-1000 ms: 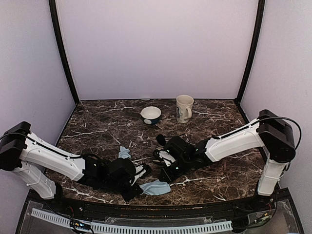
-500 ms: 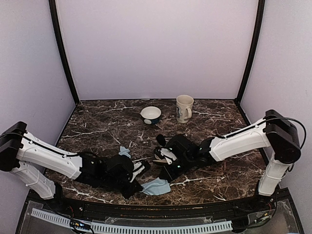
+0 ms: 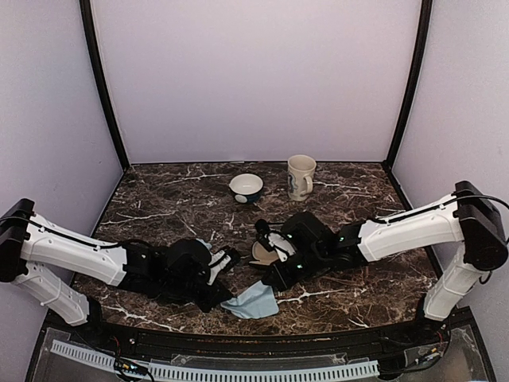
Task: Organize the sunglasses
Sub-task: Pick up the glasses cleaning cloth from the corner of the board, then fold the glasses cleaning cloth at the corner of the board.
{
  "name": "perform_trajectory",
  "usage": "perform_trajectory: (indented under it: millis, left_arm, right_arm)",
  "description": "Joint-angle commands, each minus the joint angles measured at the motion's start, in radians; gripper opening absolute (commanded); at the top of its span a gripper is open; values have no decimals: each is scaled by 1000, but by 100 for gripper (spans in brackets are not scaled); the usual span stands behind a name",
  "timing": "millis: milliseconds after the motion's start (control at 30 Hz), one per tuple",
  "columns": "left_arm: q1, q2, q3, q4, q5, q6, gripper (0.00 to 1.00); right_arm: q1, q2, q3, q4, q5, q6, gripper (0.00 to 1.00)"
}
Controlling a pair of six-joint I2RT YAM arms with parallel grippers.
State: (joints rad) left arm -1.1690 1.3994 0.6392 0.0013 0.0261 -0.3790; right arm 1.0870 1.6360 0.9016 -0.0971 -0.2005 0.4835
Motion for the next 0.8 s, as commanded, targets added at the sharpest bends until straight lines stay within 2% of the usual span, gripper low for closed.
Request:
perform_trajectory:
  millis: [0,433,633,767]
  left_arm:
    - [15,-52,14,20,-1,-14,0]
    - [34,-118,34,61,-7,-41,0]
    - [29,-149,33,56,2,-82,0]
    - [-11,-197,22,18,-62,-99,0]
  right_arm:
    - [-17,-77,-35,45,39,1,0]
    - [-21,-158,-91,99,-7,6,0]
    - [22,-205,-97,81,1,-1,0]
    - [67,-243,-105,65,32,15,0]
